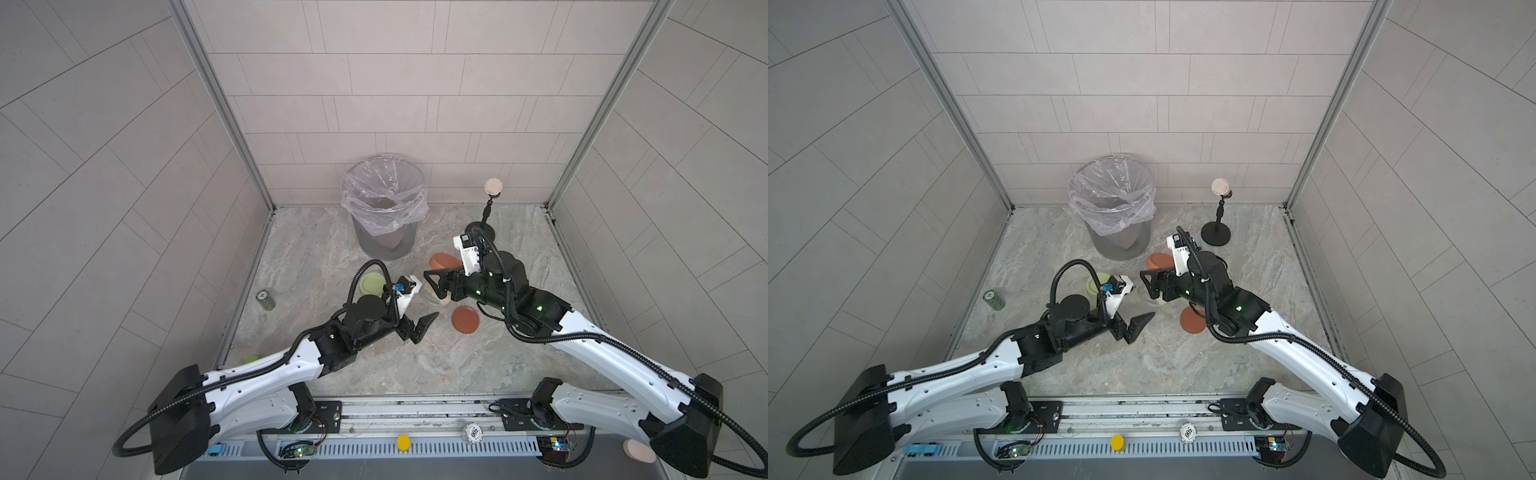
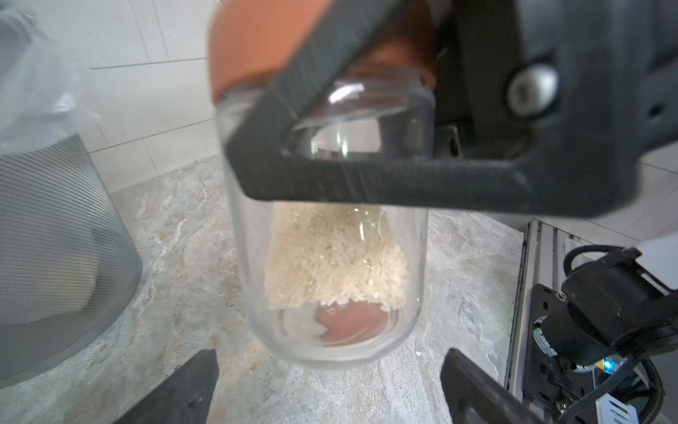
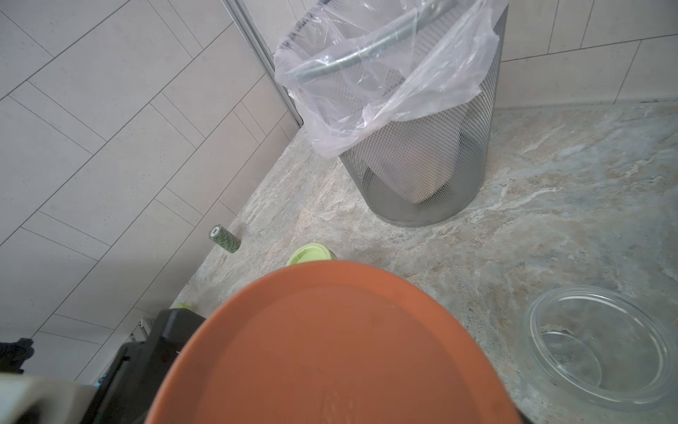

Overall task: Empty moldy rice from jars
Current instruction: Unscrew the lid from the jar.

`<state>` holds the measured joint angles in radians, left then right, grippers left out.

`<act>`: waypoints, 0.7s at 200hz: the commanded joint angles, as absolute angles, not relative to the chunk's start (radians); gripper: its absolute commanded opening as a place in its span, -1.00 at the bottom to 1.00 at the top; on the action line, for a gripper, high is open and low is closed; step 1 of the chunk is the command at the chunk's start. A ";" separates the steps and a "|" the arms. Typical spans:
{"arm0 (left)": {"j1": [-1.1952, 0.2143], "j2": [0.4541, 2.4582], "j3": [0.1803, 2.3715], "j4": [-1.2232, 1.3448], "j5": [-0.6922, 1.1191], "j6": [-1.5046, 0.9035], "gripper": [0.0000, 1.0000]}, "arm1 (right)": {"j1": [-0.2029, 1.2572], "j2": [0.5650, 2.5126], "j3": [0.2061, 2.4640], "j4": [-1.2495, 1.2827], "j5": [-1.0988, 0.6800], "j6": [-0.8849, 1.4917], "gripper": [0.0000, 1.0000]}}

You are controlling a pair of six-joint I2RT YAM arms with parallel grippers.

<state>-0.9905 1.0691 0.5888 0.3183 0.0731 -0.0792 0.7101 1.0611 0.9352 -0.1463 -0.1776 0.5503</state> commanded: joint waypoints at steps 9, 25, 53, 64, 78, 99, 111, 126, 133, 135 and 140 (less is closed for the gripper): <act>-1.002 1.091 0.605 0.479 0.091 0.008 1.00 | 0.724 1.037 0.957 0.003 -0.215 0.548 -0.17; -1.002 1.101 0.600 0.526 0.086 0.013 1.00 | 0.727 1.024 0.940 0.024 -0.221 0.552 -0.16; -1.002 1.130 0.601 0.575 0.093 0.015 1.00 | 0.727 1.016 0.927 0.029 -0.223 0.568 -0.17; -1.002 1.143 0.601 0.598 0.097 0.014 1.00 | 0.729 1.014 0.920 0.039 -0.229 0.576 -0.17; -1.002 1.159 0.605 0.620 0.097 0.014 1.00 | 0.733 1.013 0.918 0.044 -0.241 0.577 -0.17; -1.002 1.161 0.604 0.646 0.086 0.020 1.00 | 0.735 1.010 0.922 0.017 -0.221 0.562 -0.17; -1.002 1.147 0.591 0.664 0.063 0.018 1.00 | 0.735 1.006 0.923 0.001 -0.203 0.560 -0.16; -1.002 1.124 0.570 0.679 0.030 0.022 1.00 | 0.736 1.006 0.927 0.002 -0.215 0.560 -0.17; -1.002 1.117 0.562 0.687 0.018 0.021 1.00 | 0.735 1.010 0.929 0.002 -0.222 0.563 -0.16; -1.002 1.114 0.561 0.690 0.017 0.021 1.00 | 0.735 1.011 0.930 0.002 -0.226 0.563 -0.16; -1.002 1.113 0.559 0.694 0.020 0.023 1.00 | 0.736 1.014 0.931 0.003 -0.234 0.563 -0.16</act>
<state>-0.9955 1.1522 0.5732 0.5747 0.0322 -0.0093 0.7269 1.0359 0.9157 -0.0647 -0.1925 0.5541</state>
